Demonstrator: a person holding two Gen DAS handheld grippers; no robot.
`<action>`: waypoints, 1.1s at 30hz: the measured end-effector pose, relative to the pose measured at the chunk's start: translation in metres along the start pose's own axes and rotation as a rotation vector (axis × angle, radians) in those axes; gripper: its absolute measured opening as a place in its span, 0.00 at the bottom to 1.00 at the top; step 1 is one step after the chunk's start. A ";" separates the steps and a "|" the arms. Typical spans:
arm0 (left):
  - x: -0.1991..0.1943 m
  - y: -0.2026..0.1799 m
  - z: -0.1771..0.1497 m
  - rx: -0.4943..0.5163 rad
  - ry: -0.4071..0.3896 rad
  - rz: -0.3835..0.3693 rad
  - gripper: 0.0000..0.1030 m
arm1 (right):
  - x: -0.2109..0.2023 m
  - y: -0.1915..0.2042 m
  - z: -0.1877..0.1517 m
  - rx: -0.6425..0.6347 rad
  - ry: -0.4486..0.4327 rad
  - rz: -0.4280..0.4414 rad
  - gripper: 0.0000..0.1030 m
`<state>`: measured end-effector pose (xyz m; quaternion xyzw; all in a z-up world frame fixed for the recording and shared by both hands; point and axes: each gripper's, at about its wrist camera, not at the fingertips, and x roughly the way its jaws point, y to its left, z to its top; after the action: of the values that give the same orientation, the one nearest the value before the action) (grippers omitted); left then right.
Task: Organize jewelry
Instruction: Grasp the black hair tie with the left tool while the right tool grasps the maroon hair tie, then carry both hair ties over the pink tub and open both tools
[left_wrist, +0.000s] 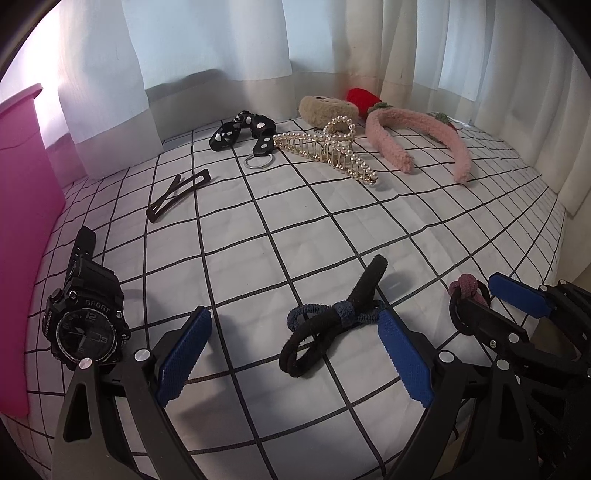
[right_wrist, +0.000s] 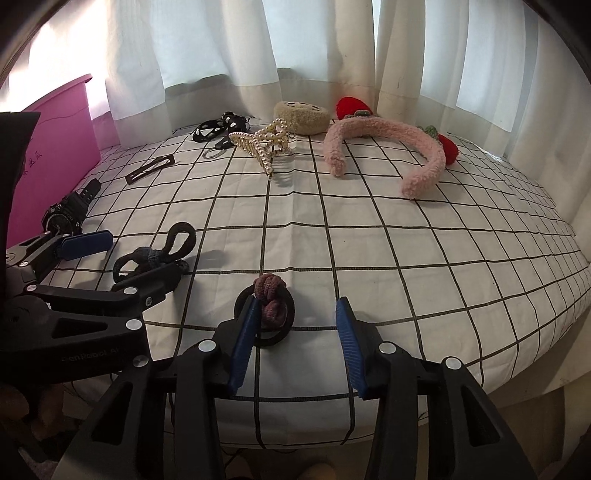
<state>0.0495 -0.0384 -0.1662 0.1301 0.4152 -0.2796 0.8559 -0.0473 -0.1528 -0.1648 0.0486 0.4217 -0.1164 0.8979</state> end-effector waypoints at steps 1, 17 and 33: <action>-0.001 -0.001 -0.001 0.000 -0.007 0.005 0.85 | 0.000 0.001 0.000 -0.009 -0.002 0.003 0.29; -0.012 -0.004 -0.002 0.001 -0.022 -0.003 0.12 | -0.004 -0.004 0.006 0.002 0.000 0.066 0.11; -0.084 -0.005 0.030 -0.120 -0.110 0.049 0.12 | -0.061 -0.033 0.045 -0.077 -0.072 0.126 0.11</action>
<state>0.0234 -0.0250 -0.0815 0.0732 0.3804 -0.2401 0.8901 -0.0598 -0.1833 -0.0886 0.0365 0.3894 -0.0449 0.9192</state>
